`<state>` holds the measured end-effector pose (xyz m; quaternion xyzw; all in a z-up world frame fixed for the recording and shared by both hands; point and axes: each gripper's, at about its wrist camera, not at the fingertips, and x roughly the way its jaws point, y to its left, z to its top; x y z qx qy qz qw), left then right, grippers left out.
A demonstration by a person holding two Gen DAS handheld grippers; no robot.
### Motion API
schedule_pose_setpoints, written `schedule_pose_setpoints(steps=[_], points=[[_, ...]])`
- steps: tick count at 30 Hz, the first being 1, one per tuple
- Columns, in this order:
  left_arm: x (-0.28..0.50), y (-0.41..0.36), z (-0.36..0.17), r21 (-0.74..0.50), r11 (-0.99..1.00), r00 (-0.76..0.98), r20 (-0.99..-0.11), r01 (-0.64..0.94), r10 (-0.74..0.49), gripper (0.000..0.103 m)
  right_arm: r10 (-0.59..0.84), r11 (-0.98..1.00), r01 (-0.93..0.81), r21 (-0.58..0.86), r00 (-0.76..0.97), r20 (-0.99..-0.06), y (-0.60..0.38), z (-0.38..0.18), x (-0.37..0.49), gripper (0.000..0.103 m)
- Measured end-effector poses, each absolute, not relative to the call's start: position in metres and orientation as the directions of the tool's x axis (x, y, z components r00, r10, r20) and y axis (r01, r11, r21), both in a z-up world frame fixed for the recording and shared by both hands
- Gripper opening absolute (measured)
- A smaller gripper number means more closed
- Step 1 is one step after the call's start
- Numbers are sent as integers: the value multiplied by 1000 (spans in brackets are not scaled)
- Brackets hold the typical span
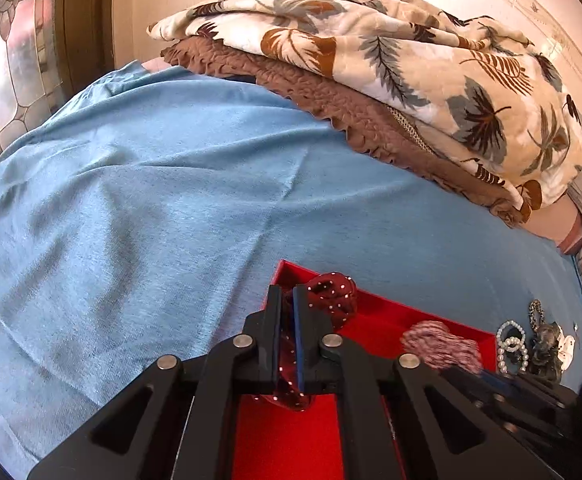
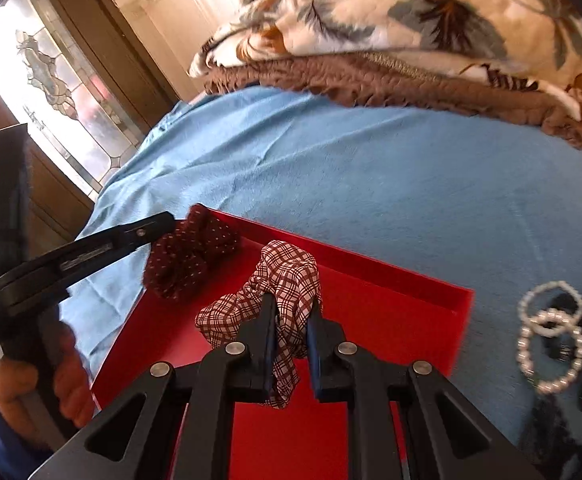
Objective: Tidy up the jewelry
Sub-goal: 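Carry both scrunchies over the red tray and open both tools to drop them, then grasp the black claw clip with the left tool while the right grasps the white cherry scrunchie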
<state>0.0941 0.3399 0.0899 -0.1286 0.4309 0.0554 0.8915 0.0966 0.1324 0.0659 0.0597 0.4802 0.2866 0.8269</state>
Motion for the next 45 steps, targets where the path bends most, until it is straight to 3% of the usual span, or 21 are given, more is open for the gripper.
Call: schedule_pose_setpoints(steps=[3,5,6,8,10,12,26,35,45], points=[[90,344,92,-193,958,631,-776,-213,-16,15,528,830,-410,378,359,-770,140,58,101,17],[88,346,94,-190,957,638,-770,-218,-7,32,520,833,-415,366,357,-776,145,55,102,18],[86,347,96,-188,957,644,-765,-222,-2,36,515,835,-417,359,362,-777,148,55,103,20],[82,349,99,-193,955,651,-759,-226,0,44,513,837,-417,355,367,-776,149,56,102,32],[78,352,103,-206,950,658,-753,-233,-2,48,515,838,-412,358,378,-769,149,59,101,56],[72,356,110,-220,945,667,-745,-242,-3,49,516,838,-414,355,394,-760,149,64,99,62],[11,313,157,-109,967,711,-698,-230,90,59,510,855,-370,363,478,-715,55,114,56,66],[-11,216,157,-107,992,707,-707,-69,-27,61,378,923,-165,348,559,-738,-110,106,5,72],[1,90,104,-132,984,587,-790,118,-176,61,258,943,20,332,585,-769,-216,76,1,72]])
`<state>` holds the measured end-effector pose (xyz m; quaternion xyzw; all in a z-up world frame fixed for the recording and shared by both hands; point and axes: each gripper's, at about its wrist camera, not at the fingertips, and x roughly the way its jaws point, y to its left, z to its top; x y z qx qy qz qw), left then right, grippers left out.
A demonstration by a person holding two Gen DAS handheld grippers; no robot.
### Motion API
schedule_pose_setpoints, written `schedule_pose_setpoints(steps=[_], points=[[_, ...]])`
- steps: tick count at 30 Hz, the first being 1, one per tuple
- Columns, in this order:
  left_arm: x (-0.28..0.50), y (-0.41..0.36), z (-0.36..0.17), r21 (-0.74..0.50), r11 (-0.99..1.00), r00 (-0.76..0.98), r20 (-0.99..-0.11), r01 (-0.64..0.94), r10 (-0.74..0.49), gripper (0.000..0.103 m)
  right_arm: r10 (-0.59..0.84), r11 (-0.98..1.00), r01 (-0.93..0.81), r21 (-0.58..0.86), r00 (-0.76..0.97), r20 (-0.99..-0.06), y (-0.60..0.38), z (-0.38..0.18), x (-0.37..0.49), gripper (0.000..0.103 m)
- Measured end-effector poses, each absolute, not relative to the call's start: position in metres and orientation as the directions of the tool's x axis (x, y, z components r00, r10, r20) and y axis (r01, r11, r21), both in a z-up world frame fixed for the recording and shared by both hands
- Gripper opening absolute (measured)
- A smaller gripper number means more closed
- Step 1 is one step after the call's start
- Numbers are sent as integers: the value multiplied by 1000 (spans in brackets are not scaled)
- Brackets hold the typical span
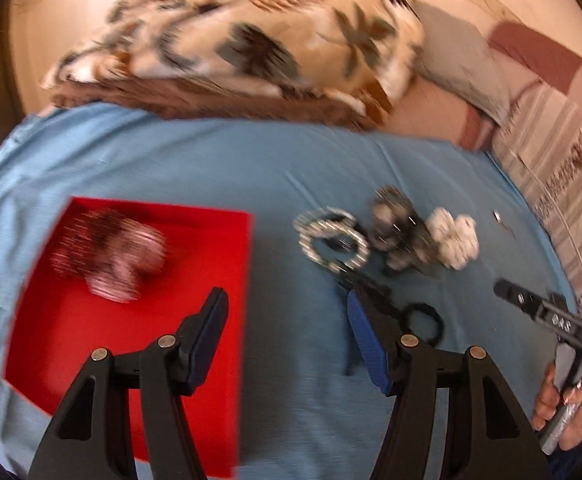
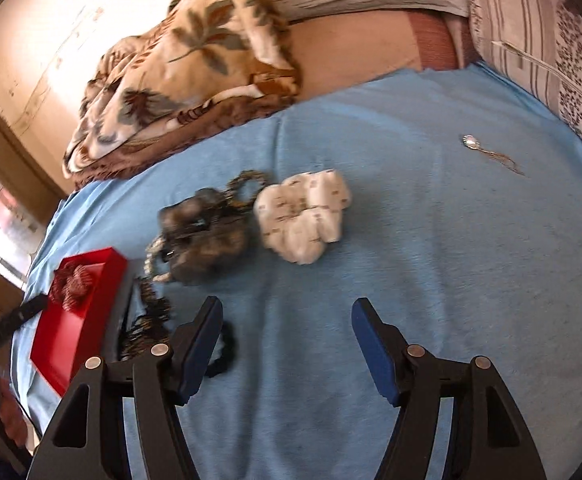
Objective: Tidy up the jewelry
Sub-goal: 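Grasp the black claw clip with the left tool while the right grasps the white cherry scrunchie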
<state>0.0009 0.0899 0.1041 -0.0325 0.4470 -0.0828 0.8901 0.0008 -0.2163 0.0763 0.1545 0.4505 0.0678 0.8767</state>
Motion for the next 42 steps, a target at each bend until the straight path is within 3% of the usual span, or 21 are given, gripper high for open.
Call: schedule_pose_setpoints(steps=[12,17,19,21,23,25,28,42], points=[[26,39,48,-69,980,512,-845,186,-156,60,219,946,63,318,597,-772,-228,49,60,72],[34,40,37,-70,979,479,-864,193,-157,41,206,946,82,313,594,-778,-226,41,81,72],[36,40,35,-82,977,470,-867,196,-167,40,198,950,81,302,593,-780,-223,39,85,71],[36,38,33,-89,976,467,-867,199,-174,35,193,953,77,294,592,-783,-221,37,88,62],[35,35,32,-108,973,460,-867,204,-193,18,183,958,77,276,580,-794,-219,33,91,45],[33,32,34,-116,972,463,-864,205,-200,4,184,957,81,280,578,-795,-221,31,91,20],[27,26,38,-109,971,475,-857,214,-201,3,192,951,89,297,583,-790,-226,32,88,15],[-24,34,99,-187,956,553,-783,228,-285,3,184,937,110,330,649,-738,-260,81,17,13]])
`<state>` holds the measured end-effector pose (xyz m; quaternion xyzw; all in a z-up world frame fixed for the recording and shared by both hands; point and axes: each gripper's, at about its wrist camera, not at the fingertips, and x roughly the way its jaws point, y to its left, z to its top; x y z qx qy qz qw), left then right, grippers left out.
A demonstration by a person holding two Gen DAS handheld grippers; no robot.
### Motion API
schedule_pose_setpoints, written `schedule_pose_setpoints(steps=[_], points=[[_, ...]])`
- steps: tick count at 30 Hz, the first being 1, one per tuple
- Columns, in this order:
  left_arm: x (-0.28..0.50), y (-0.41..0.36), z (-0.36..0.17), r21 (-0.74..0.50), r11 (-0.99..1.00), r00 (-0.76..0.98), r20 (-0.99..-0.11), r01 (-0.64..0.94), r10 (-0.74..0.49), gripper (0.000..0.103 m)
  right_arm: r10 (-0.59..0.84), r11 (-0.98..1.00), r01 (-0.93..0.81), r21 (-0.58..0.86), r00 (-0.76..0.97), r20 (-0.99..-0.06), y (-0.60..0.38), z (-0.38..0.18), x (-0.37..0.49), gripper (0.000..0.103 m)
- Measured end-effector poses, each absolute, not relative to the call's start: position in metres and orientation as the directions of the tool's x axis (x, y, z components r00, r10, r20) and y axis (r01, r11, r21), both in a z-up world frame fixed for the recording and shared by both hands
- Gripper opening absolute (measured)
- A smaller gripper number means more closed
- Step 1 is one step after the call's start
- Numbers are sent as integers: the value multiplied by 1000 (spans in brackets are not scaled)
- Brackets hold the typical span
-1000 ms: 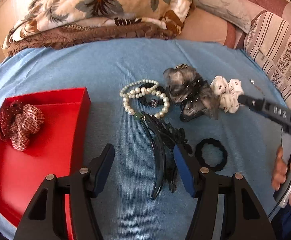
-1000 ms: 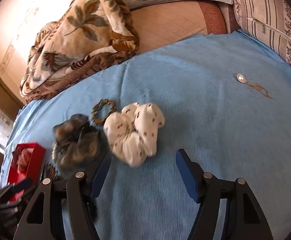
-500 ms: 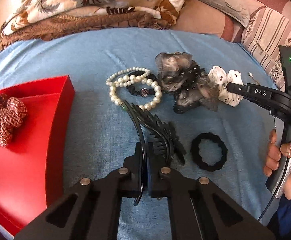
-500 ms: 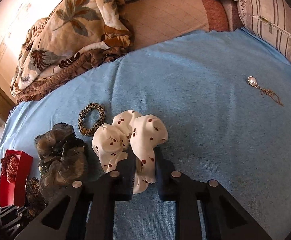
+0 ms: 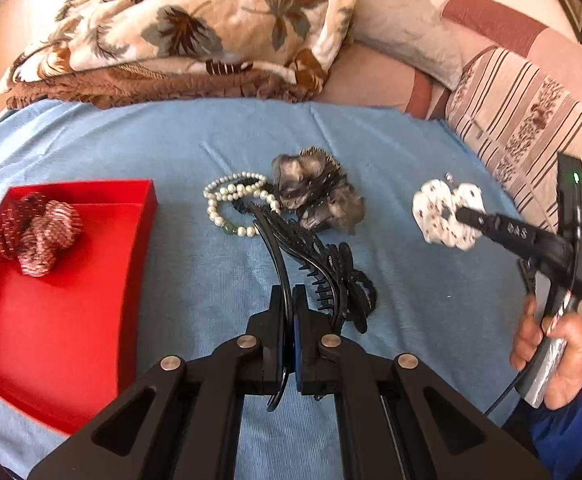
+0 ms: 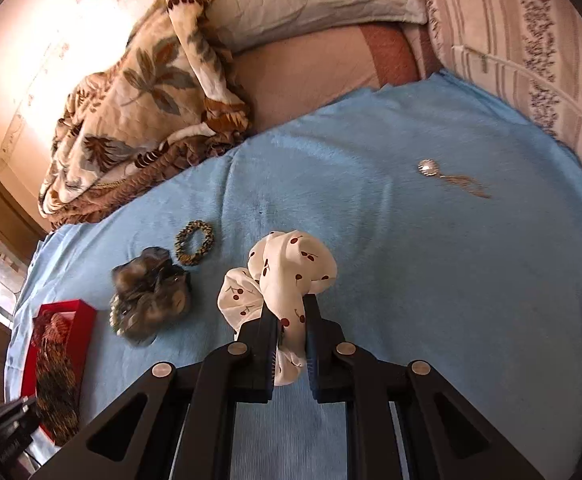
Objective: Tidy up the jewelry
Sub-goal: 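Grasp the black claw clip with the left tool while the right grasps the white cherry scrunchie, then carry the claw clip and white scrunchie into the red tray and open both tools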
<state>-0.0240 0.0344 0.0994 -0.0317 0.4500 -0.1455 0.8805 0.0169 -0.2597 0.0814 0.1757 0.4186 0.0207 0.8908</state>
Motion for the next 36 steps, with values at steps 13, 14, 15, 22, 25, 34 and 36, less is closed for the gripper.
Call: schedule_pose_setpoints(steps=[13,14,15,22,25,34,36], points=[[-78,102,158,-135,983,650,-737,123,-183,3,237,949,-25,313,712,-661,-234,148,-58,13],[-79,109,160,-133,985,654,-737,108,-172,3,244,950,-40,311,716,-654,-229,153,-61,13],[-80,118,162,-137,986,658,-735,90,-163,3,252,950,-58,306,721,-645,-223,159,-65,13],[-91,152,175,-116,993,692,-715,24,-101,3,301,950,-172,262,733,-610,-179,180,-84,14],[-93,162,177,-111,994,697,-712,9,-86,3,331,941,-206,267,722,-608,-166,180,-89,14],[-98,205,174,-61,996,701,-713,-58,-3,3,409,912,-292,286,672,-617,-124,174,-92,14],[-99,221,170,-46,996,696,-717,-83,25,3,427,904,-312,292,664,-614,-113,176,-94,14]])
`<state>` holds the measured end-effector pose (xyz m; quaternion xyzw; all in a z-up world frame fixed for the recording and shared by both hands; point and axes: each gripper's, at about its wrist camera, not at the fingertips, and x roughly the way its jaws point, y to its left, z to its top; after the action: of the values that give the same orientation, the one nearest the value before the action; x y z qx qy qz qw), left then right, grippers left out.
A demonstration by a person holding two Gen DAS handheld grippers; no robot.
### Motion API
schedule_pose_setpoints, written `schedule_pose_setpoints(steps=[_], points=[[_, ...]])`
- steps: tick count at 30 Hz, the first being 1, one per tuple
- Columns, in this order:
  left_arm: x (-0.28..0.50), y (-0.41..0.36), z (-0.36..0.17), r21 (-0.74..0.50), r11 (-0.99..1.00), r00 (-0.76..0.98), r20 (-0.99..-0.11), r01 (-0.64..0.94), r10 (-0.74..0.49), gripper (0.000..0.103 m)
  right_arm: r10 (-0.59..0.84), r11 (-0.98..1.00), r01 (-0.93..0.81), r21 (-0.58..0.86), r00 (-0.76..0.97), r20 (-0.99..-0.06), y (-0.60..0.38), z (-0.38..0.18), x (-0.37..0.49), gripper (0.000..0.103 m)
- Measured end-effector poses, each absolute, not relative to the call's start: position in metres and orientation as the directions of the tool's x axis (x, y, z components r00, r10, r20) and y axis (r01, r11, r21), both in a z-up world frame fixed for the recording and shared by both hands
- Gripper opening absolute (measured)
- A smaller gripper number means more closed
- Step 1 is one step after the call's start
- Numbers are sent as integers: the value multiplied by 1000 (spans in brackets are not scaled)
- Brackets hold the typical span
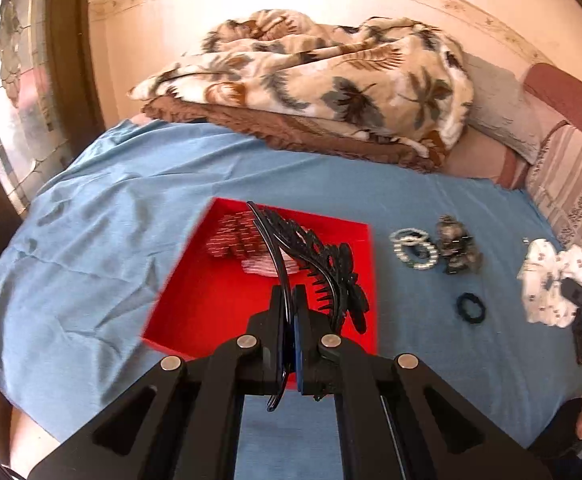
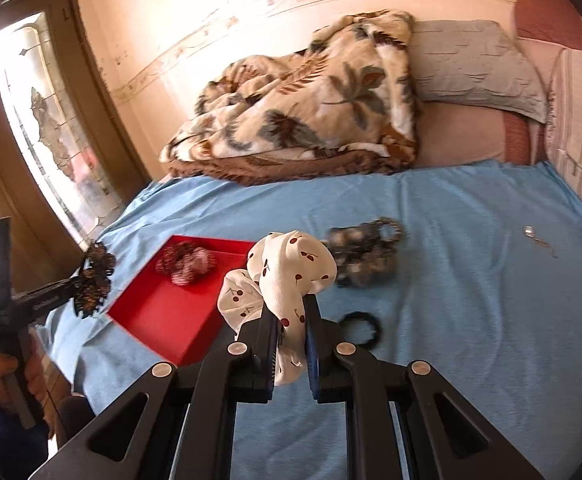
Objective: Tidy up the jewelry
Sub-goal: 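Carry the claw clip and white scrunchie into the red tray and open both tools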
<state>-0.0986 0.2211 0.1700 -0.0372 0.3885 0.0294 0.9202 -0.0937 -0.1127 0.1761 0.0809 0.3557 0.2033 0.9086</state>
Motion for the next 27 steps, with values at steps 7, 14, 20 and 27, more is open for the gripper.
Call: schedule_pose_setpoints(steps=[7,14,20,27], points=[[-91,272,157,-49,984,676,-732,-172,82,3,473,880,-375,293,632,-614,-65,175,-88,14],[-71,290,142,-32,985,662,-744,-171,90,3,518,851,-420,315,582,-626,-11,165,-62,14],[-47,292,116,-32,989,632,-772,-145,68,3,522,843,-432,322,512,-682,33,137,-34,14],[-12,295,84,-23,993,567,-823,-113,45,3,528,828,-454,328,436,-729,82,102,-13,14]])
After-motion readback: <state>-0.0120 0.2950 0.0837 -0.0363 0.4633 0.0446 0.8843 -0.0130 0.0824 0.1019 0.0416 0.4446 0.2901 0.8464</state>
